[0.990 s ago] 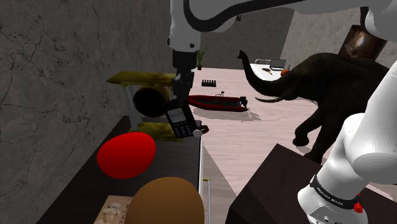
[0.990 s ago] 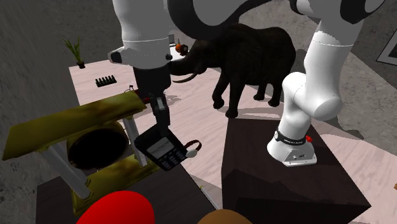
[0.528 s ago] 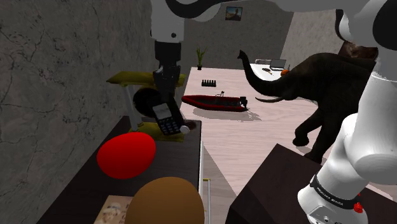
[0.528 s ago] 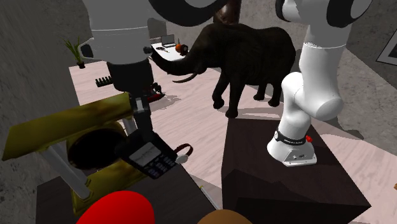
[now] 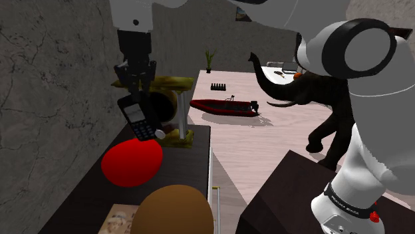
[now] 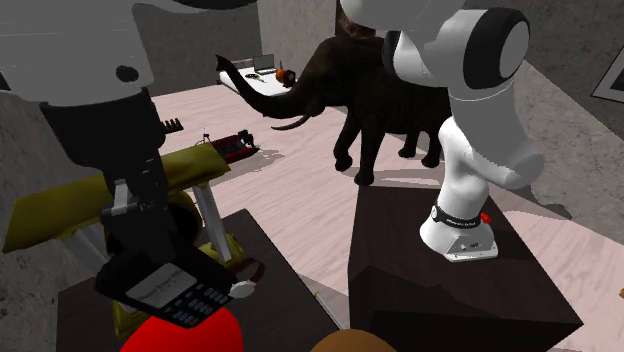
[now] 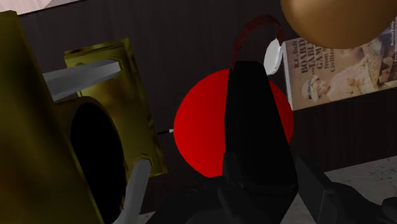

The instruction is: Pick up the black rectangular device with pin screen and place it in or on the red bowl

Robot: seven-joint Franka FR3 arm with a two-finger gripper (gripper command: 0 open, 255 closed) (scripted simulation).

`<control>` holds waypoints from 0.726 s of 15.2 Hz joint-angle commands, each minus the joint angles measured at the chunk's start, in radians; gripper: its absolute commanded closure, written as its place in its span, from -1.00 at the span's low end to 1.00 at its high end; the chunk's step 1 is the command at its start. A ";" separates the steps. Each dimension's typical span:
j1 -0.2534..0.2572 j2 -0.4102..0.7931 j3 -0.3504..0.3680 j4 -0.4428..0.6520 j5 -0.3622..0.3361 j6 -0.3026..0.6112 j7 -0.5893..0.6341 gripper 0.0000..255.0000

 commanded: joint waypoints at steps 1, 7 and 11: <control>0.081 0.178 -0.008 0.317 -0.046 -0.136 0.028 1.00; 0.034 0.075 -0.003 0.052 -0.020 0.023 0.024 1.00; 0.018 0.044 -0.001 -0.054 -0.012 0.098 0.020 1.00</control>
